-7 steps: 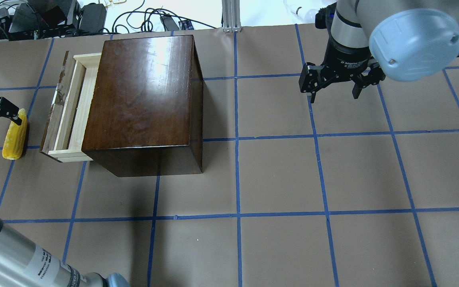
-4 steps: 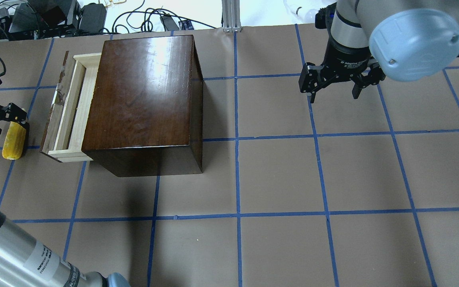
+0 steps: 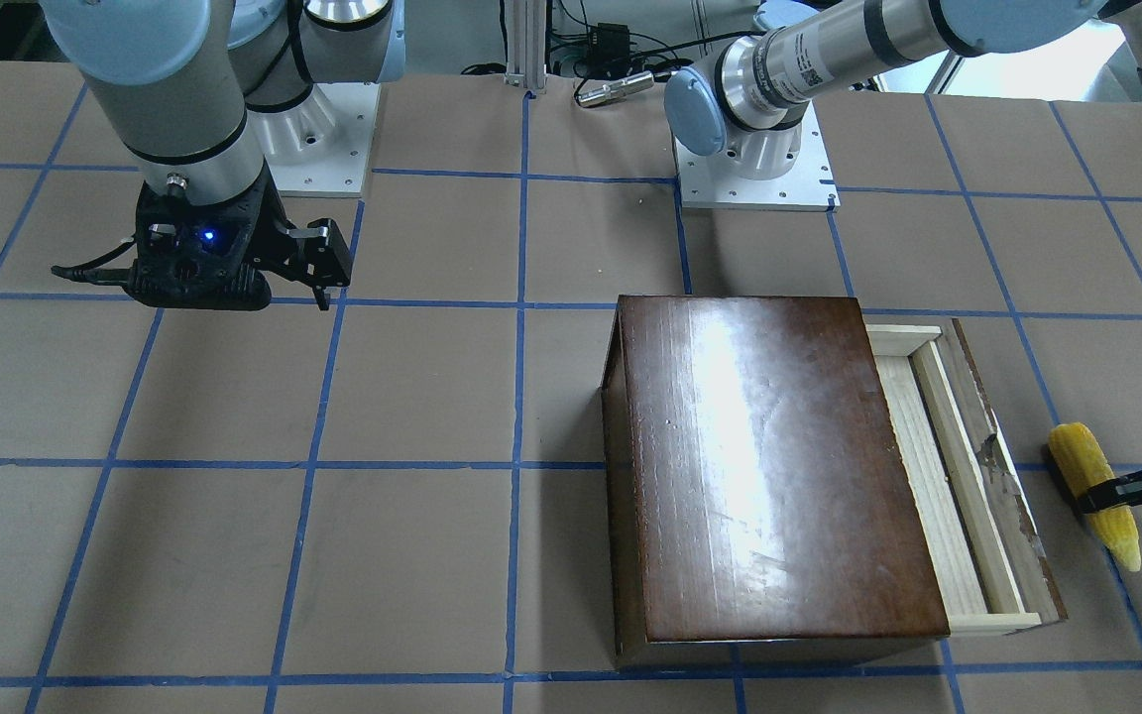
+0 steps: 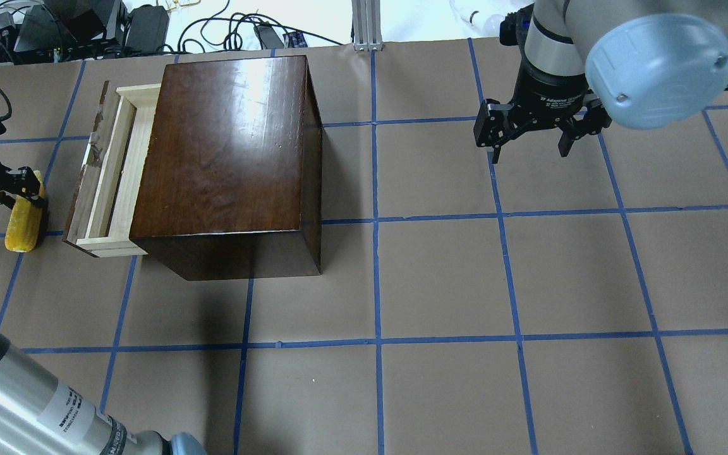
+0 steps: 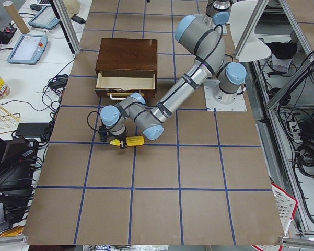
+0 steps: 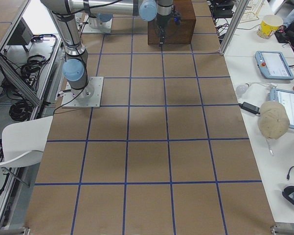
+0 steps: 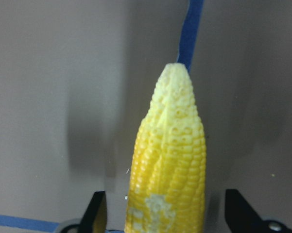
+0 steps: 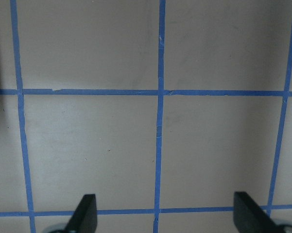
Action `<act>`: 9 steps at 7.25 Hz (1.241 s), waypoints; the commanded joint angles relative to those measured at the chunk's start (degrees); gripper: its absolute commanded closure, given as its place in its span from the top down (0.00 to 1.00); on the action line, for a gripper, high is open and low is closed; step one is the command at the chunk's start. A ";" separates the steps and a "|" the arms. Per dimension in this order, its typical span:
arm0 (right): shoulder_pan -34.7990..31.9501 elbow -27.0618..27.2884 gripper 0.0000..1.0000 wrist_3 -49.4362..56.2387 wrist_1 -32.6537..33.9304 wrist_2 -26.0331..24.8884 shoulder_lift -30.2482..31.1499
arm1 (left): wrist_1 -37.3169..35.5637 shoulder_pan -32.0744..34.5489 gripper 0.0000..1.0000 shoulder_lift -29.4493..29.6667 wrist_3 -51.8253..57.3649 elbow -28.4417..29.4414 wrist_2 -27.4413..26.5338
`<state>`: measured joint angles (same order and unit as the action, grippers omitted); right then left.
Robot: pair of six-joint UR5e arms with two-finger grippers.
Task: Open drawer and put corn inside
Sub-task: 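Close the left gripper on the corn and lift it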
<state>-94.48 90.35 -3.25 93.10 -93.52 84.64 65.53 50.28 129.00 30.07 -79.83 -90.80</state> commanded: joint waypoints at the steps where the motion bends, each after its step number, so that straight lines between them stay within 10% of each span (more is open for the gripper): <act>1: 0.00 0.00 1.00 0.00 0.07 0.00 0.00 | 0.47 0.95 0.00 -1.98 0.42 1.51 0.54; 9: 0.00 0.00 1.00 0.00 -0.02 0.09 0.00 | 32.46 13.32 0.00 -14.64 -5.42 17.95 5.99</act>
<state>-94.48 90.35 -3.25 93.08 -93.43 84.64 95.96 60.60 116.10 28.17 -62.13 -85.39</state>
